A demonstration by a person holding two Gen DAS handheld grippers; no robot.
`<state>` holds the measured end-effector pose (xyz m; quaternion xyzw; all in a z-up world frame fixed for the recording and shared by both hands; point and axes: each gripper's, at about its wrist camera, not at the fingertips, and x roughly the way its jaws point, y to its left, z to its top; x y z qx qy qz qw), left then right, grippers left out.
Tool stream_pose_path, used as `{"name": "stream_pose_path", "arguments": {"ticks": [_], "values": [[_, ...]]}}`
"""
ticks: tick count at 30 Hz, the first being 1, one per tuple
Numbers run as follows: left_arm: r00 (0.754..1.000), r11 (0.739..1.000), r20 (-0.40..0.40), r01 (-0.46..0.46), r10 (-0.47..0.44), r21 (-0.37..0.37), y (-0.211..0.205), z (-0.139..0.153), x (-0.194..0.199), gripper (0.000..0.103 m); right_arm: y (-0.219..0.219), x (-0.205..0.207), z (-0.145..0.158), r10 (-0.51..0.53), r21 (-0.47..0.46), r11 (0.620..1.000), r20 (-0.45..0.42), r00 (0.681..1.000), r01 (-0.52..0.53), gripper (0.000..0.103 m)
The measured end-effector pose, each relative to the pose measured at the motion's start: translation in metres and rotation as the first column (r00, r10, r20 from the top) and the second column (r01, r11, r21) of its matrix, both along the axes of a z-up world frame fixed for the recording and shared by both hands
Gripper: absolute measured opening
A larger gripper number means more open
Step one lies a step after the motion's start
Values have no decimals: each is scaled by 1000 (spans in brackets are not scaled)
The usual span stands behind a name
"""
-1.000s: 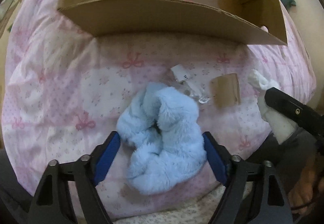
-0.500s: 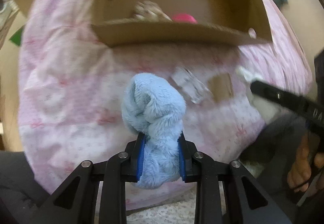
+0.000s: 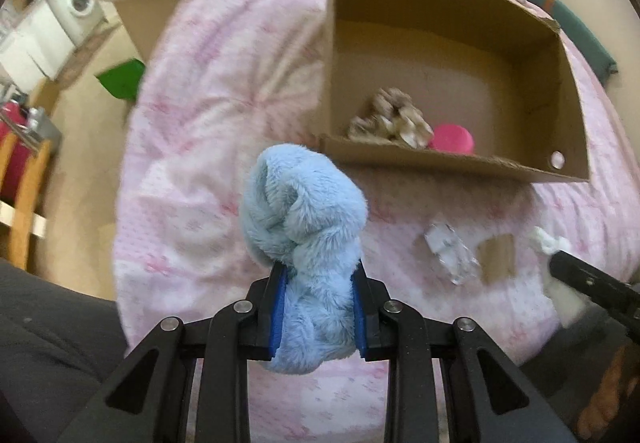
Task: Organize soft objects
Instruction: 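Carry the blue scrunchie in the left tool over the box while the right tool carries the sock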
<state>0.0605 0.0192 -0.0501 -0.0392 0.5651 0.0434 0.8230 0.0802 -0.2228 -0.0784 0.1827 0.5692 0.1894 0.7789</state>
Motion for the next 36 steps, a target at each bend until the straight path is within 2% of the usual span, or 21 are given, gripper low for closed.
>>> {"name": "stream_pose_path", "arguments": {"ticks": [3,10,15,19,22,25,32,36], "values": [[999,1000,33,-13,13,8,3,6,-1,25,1,-1,5,7,5,1000,27,1000,-8,28],[993,999,112,-34,36,-23,6,24,0,25,1,-5,26,8,3,1000,125,992,-8,28],[978,999,200,-50,53,-20,8,50,2,25,-2,-12,57,-2,46,999,254,967,-10,28],[962,999,271,-39,41,-14,7,77,11,25,-3,-12,80,-14,35,999,330,944,3,28],[951,1000,309,-28,31,-15,5,93,21,25,-7,-5,92,-35,42,999,358,933,21,28],[944,1000,329,-15,21,-23,3,104,31,25,-15,3,106,-69,101,994,387,920,32,28],[930,1000,368,11,-5,-16,-4,121,58,25,-23,31,130,-94,75,995,442,892,68,28],[923,1000,385,29,-30,9,-11,122,74,25,-26,50,132,-88,39,996,463,882,79,28]]}}
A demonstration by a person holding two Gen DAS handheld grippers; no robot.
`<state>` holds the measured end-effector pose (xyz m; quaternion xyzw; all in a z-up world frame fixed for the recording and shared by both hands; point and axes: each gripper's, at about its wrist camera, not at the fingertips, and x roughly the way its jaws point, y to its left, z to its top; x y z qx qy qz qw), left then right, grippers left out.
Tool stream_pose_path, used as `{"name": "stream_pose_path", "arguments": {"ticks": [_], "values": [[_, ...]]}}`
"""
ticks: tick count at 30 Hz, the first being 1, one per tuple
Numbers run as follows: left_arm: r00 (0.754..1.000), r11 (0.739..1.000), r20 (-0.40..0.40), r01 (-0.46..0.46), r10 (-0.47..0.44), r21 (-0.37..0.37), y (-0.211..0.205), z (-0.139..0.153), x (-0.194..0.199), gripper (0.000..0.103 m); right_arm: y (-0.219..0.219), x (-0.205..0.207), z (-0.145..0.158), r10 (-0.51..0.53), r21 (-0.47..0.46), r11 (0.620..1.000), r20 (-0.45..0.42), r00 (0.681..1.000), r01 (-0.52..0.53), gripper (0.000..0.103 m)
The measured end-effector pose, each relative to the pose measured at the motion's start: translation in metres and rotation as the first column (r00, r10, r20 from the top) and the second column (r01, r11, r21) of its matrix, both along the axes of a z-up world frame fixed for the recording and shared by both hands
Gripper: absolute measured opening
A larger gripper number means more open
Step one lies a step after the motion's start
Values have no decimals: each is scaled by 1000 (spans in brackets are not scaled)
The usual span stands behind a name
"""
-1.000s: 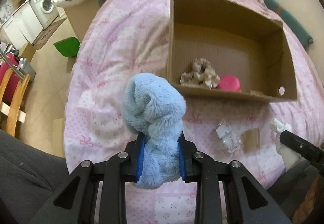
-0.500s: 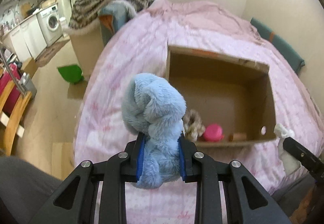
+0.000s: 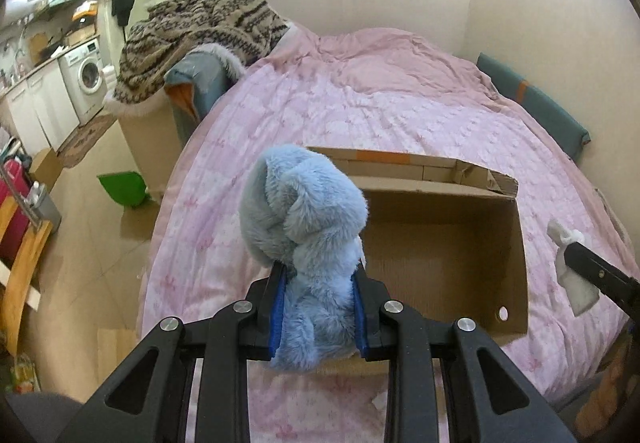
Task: Organize soft objects
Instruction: 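Carry the blue scrunchie in the left tool over the box while the right tool carries the sock, then open the left tool to drop the blue scrunchie while the right tool drops the sock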
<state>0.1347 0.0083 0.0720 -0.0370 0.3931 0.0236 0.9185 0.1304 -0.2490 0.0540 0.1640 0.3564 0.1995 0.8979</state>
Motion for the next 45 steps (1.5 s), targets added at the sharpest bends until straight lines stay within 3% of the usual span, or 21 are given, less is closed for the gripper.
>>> {"name": "stream_pose_path", "arguments": {"ticks": [3,9,19,29,45], "values": [[1000,1000,9,19,-19,14,-6,-6,12,25,-1,13,-12,-10,-37,999,3,1000,11,28],[1000,1000,-11,26,-26,10,-13,-29,28,25,-3,29,-52,-45,-65,997,-95,995,39,28],[996,997,-47,82,-82,3,-27,-66,44,26,6,40,-80,-34,-103,995,-182,983,15,28],[988,992,-87,129,-127,14,-35,-85,47,29,14,45,-97,-26,-137,990,-250,968,-9,28],[989,994,-96,112,-111,15,-32,-87,46,32,17,49,-100,-32,-156,988,-269,963,-10,28]]}}
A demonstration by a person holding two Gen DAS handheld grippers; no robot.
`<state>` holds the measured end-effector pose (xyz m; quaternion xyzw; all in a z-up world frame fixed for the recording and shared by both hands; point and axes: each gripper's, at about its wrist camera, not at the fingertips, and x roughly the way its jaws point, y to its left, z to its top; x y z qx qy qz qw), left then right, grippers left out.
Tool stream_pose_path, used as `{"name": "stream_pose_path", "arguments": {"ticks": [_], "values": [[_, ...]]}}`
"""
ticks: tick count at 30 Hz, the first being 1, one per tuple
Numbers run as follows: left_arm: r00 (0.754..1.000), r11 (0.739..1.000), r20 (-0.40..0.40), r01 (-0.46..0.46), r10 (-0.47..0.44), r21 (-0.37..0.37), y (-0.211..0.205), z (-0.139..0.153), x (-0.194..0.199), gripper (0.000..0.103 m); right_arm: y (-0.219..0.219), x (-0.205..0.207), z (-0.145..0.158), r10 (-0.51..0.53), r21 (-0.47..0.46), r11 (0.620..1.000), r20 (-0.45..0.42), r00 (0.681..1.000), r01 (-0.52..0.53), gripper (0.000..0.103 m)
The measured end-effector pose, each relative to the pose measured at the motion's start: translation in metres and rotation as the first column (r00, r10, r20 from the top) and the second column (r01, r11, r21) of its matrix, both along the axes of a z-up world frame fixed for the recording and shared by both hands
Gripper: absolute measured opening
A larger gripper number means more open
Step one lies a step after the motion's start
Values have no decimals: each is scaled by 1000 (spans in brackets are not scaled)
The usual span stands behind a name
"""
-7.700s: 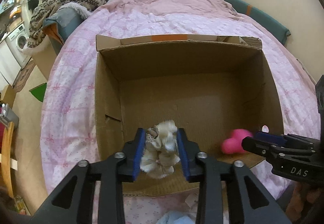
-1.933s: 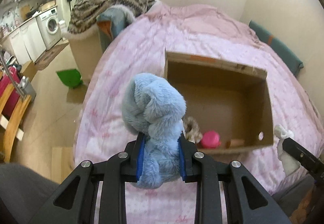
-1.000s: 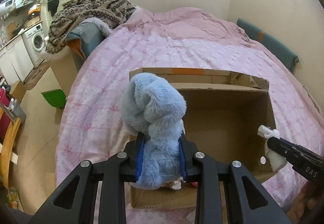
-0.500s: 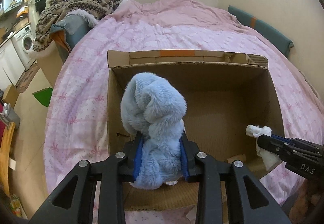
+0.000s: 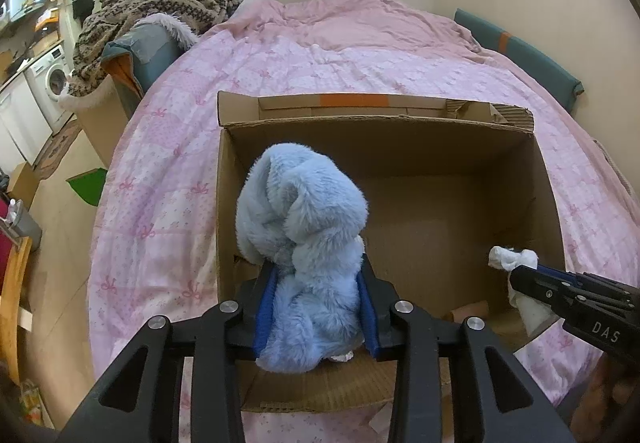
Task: Organize soft objects
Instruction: 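Open the left tool to drop the blue scrunchie while the right tool drops the sock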
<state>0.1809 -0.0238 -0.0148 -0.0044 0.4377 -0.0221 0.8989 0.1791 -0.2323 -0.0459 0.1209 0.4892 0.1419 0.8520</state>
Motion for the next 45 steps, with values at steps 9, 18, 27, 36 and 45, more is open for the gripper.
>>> {"name": "stream_pose_path", "arguments": {"ticks": [9,18,27,36,45], "values": [[1000,1000,-1,-12,12,9,1,-2,-1,34,-3,3,1,-20,0,1000,1,1000,20,28],[1000,1000,6,-10,10,15,1,-2,-2,36,-3,3,-2,-17,-6,1000,-5,1000,17,28],[1000,1000,11,-1,0,26,-2,-2,-3,38,-3,3,-2,-5,-5,1000,-8,1000,5,28],[1000,1000,24,5,-5,6,-3,4,-6,60,-9,-1,-1,-17,34,999,-1,1000,17,30],[998,996,62,-19,25,-87,6,18,-13,77,-18,-7,17,-70,87,994,69,995,64,84]]}}
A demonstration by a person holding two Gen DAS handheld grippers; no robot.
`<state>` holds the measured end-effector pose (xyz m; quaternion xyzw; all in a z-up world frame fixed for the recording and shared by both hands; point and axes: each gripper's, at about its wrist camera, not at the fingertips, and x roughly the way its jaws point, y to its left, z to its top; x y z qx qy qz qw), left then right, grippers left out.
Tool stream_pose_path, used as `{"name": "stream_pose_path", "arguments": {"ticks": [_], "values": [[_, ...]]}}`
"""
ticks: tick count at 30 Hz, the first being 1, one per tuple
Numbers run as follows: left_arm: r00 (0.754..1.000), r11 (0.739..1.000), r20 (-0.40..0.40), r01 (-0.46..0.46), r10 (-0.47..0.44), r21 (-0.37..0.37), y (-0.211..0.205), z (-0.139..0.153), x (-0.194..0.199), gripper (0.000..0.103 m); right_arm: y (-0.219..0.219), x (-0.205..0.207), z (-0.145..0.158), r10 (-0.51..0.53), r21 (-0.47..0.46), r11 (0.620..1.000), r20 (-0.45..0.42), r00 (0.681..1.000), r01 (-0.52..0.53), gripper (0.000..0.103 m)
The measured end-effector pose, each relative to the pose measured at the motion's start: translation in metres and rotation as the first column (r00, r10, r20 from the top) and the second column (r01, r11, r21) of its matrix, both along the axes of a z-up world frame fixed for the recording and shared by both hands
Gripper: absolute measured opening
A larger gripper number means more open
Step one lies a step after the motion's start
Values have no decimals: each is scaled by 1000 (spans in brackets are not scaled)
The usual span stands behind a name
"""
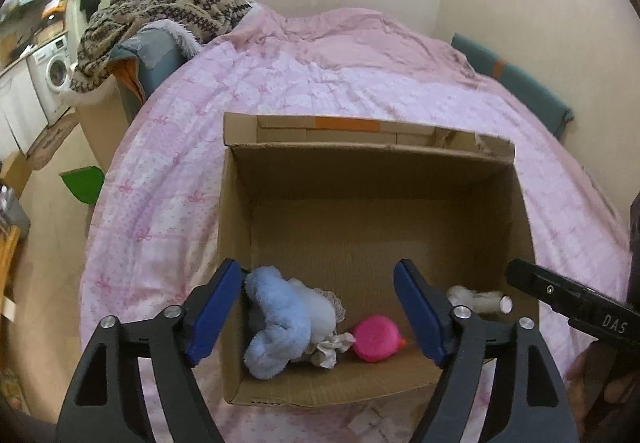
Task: Organize soft objects
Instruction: 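Open the left tool to drop the blue scrunchie while the right tool drops the sock, then withdraw both open tools from the box toward the tag and cardboard piece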
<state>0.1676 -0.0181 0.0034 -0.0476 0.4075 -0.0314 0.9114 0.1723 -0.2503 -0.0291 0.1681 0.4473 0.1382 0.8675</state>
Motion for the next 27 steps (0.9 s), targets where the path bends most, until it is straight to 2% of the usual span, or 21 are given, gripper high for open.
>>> {"name": "stream_pose_path", "arguments": {"ticks": [6,15,19,27], "values": [[1000,999,14,-25,24,28,4,10,-9,78,-5,-9,8,-9,16,1000,6,1000,9,84],[1000,1000,4,-1,0,30,8,20,-35,78,-10,-35,24,-1,32,999,27,1000,1,84],[1000,1000,17,-8,8,23,10,24,-57,78,-13,-47,21,-11,42,999,6,1000,11,84],[1000,1000,-27,-12,13,20,10,16,-87,78,-16,-66,12,-26,46,999,-52,998,28,84]]}}
